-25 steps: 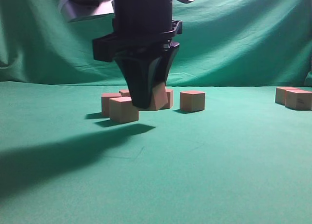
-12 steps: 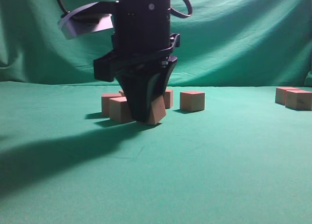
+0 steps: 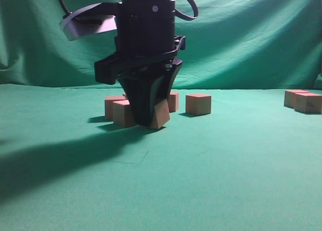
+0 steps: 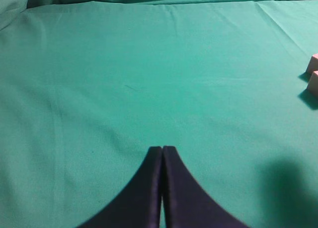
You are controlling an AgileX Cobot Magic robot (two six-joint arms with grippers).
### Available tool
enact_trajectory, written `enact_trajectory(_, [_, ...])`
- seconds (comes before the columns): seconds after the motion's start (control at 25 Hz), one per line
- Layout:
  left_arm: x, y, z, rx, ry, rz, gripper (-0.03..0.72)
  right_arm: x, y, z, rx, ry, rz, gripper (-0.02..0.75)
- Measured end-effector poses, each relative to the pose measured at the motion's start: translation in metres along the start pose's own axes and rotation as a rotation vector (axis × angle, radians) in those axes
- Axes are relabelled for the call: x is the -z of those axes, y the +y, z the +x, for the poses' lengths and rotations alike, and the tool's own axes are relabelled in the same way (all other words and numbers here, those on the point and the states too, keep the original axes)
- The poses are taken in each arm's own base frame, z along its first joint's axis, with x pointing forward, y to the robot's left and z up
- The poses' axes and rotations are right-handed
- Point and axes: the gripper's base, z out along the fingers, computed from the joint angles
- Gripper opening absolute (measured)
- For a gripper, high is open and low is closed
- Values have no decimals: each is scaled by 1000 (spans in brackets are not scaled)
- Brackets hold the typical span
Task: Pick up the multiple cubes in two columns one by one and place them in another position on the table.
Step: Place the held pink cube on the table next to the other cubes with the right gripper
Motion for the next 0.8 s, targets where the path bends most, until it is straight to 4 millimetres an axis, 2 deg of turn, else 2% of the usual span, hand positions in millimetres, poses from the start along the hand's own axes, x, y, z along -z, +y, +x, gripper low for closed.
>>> enact_trajectory(0.8, [0,0,0,0,0,0,0,0,-1,1,-9,14,-5,260])
